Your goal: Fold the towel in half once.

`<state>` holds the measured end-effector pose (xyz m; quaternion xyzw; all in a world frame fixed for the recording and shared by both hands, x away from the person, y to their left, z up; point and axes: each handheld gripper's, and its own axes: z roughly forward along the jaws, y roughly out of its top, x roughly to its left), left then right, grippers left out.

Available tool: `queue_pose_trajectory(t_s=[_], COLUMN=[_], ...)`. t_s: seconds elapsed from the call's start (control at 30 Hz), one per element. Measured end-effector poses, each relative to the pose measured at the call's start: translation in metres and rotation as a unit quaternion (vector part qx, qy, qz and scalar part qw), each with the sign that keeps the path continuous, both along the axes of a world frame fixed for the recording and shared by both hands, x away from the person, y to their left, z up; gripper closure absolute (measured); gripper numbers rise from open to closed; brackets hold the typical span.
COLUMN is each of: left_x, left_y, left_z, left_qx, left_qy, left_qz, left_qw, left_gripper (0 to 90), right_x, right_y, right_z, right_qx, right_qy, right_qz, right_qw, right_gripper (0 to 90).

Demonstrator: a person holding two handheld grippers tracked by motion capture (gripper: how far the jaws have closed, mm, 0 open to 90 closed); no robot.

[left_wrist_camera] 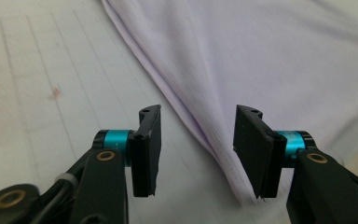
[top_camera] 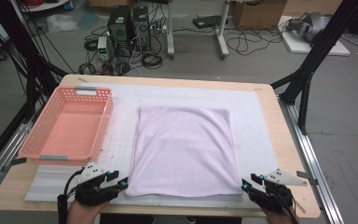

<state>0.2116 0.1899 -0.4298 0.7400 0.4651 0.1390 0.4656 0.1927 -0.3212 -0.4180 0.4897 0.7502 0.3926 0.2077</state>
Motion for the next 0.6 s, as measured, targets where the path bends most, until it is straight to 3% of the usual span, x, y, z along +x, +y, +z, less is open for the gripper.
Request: queue_pose_trajectory(t_s=[0.13,0.23,0.37,0.4,0.43,0.47,0.5,0.53,0.57,0.6], left_x=[0.026,0.043,0.057,0.056,0.056,0.054,0.051,0.051,0.051,0.051], left_y=[-0.002,-0.007,-0.024,-0.029,-0.032,-0.035,-0.038,-0.037,-0.036,-0.035], left_z=[-0.003,-0.008,-0.018,-0.020,-0.020,-0.021,-0.022,-0.022,-0.021,-0.020], left_qx=[-0.012,-0.015,0.005,0.013,0.023,0.035,0.062,0.056,0.049,0.055], left_qy=[0.012,0.030,0.057,0.045,0.038,0.027,0.006,0.004,0.013,0.016], left_qz=[0.008,0.014,0.006,0.009,0.012,0.016,0.008,-0.008,0.002,0.010], left_qw=[0.9998,0.9993,0.9983,0.9989,0.9990,0.9989,0.9980,0.9984,0.9987,0.9983], left_gripper=[48.6,48.5,48.8,48.3,49.8,51.2,61.8,77.3,83.9,84.8], right_x=[0.026,0.044,0.057,0.056,0.055,0.056,0.055,0.055,0.056,0.056], right_y=[-0.011,-0.005,0.014,0.019,0.020,0.019,0.020,0.021,0.022,0.022], right_z=[-0.005,-0.013,-0.030,-0.030,-0.030,-0.030,-0.029,-0.028,-0.027,-0.026], right_qx=[0.043,0.028,0.015,0.001,0.001,0.008,0.003,-0.006,-0.011,-0.019], right_qy=[0.004,0.017,0.053,0.043,0.044,0.049,0.049,0.046,0.047,0.045], right_qz=[-0.026,-0.023,0.013,0.012,0.022,0.038,0.037,0.043,0.043,0.044], right_qw=[0.9987,0.9992,0.9984,0.9990,0.9988,0.9980,0.9981,0.9980,0.9979,0.9978], right_gripper=[53.7,55.3,60.9,65.0,76.6,81.4,83.6,84.9,85.4,85.8])
